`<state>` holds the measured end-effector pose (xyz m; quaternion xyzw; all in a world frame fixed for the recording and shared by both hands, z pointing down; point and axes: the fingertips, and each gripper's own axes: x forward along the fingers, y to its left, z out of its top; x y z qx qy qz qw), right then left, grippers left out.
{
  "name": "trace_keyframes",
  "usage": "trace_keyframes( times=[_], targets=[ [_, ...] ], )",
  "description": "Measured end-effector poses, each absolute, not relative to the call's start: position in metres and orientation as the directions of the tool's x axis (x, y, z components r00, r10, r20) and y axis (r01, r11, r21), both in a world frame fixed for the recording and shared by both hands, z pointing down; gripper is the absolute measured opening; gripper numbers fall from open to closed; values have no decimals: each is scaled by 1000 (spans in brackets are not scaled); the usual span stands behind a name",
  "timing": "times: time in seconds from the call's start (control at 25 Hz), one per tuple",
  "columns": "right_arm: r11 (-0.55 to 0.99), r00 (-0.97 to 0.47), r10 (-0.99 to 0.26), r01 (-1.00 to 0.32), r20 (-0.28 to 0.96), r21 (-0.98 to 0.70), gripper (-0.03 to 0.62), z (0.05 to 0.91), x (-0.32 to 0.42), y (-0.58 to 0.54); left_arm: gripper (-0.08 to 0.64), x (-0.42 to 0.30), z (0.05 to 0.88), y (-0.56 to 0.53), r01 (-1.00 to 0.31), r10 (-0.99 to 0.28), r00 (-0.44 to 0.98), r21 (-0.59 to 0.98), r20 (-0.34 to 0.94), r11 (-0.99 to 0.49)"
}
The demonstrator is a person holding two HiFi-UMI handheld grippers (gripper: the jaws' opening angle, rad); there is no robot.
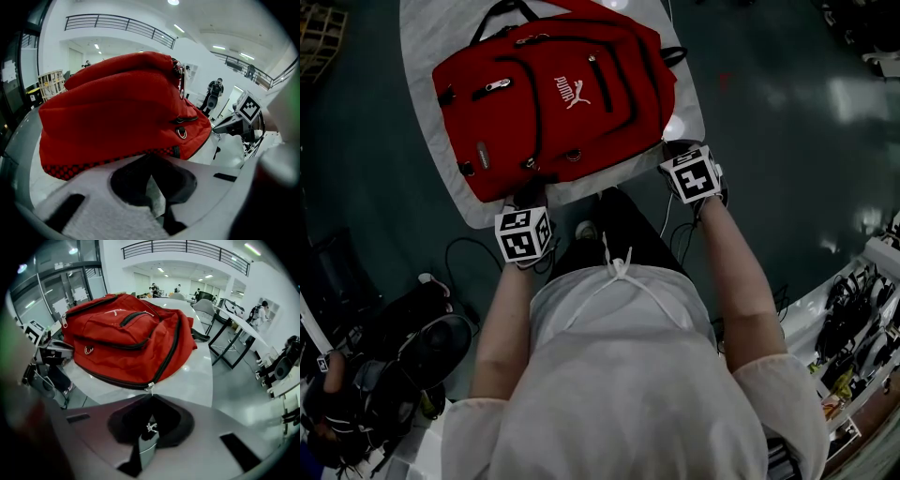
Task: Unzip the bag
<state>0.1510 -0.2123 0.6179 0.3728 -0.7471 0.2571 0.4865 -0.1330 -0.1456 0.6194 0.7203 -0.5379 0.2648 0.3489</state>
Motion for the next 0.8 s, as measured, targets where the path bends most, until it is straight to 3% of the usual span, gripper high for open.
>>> trace_keyframes(
  times=[0.4, 0.56, 0.72, 0.8],
  targets=[
    [534, -197, -287, -846, 937, -14, 29, 627, 159, -222, 20, -134, 620, -146, -958, -588, 287, 228, 757, -174],
    [484, -147, -340, -874, 929, 39, 36, 622, 161, -228, 21, -133, 621, -147, -951, -580, 307, 256, 755, -171],
    [469, -103, -407, -876, 907, 111, 156, 613, 162, -232, 21, -132, 620, -146, -953, -580, 301, 249, 757, -170],
    [453, -116, -437, -885, 892, 106, 175, 607, 156, -231, 21, -132, 618, -144, -952, -569, 307, 254, 763, -173]
  ],
)
